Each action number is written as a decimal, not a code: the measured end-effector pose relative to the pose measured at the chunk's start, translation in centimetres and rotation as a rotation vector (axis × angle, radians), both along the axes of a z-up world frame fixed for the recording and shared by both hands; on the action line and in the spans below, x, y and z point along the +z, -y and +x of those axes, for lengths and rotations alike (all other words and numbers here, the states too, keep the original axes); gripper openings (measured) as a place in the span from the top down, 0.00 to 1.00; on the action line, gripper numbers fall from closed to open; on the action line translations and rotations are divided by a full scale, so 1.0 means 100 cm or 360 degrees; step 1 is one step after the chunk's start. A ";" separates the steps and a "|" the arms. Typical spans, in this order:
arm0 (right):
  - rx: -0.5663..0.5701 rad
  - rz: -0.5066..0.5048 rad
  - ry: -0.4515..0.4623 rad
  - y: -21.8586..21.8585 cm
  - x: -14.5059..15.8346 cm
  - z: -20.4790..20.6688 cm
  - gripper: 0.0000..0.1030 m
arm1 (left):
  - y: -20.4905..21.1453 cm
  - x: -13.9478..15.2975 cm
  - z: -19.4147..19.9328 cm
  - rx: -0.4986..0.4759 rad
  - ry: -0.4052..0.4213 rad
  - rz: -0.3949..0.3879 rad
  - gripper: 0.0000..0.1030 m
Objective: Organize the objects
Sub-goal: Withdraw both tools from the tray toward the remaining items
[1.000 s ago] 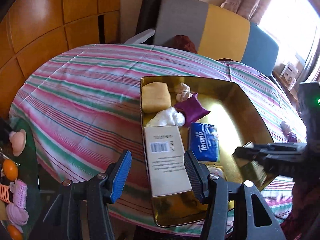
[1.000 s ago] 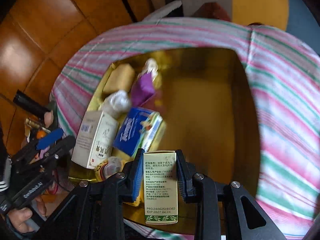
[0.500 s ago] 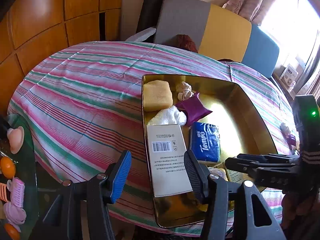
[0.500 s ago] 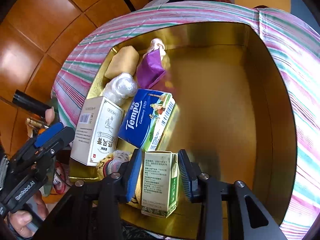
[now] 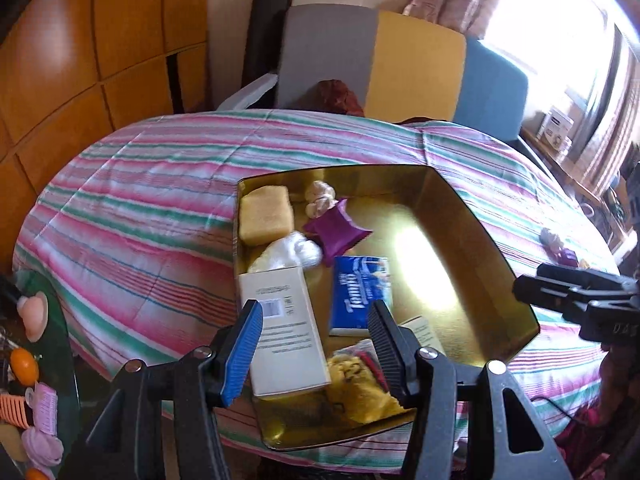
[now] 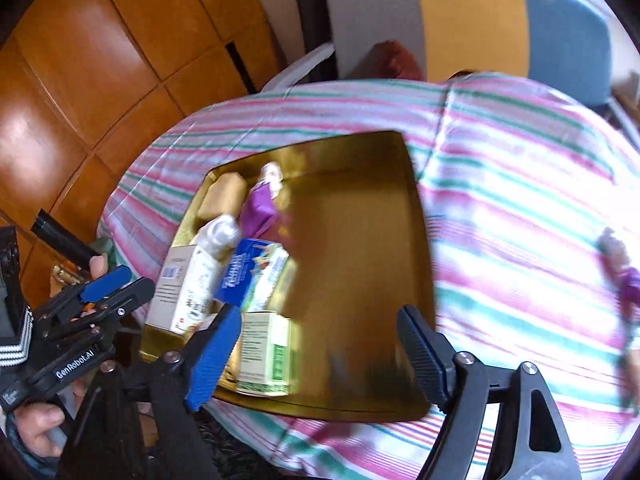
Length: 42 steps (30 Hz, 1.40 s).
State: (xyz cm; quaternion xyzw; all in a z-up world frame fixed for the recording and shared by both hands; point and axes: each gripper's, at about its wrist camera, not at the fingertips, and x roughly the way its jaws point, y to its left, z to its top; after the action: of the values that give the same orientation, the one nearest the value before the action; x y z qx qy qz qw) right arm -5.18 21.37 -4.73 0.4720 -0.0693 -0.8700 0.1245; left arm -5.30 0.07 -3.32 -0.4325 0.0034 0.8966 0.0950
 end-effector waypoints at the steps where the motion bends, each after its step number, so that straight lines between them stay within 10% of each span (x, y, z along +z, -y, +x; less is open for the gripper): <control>1: -0.0024 0.0012 -0.0012 -0.007 0.002 0.002 0.20 | -0.004 0.001 0.001 -0.0018 -0.0005 -0.0005 0.46; 26: -0.1120 0.0195 -0.0094 -0.303 0.002 0.061 0.12 | -0.123 0.010 0.005 -0.0493 0.0035 -0.0090 0.46; 34: -0.1665 -0.0237 -0.0202 -0.382 -0.018 0.111 0.12 | -0.182 0.012 0.005 -0.0683 0.0064 -0.0112 0.46; 42: -0.1705 -0.0398 -0.0225 -0.387 -0.020 0.118 0.11 | -0.254 0.004 -0.002 -0.0870 0.0171 -0.0077 0.46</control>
State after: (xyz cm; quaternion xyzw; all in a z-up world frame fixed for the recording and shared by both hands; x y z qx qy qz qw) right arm 6.59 60.03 -6.76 0.2928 -0.3939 -0.8265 -0.2758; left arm -5.54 25.44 -2.91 -0.4646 0.1364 0.8132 0.3228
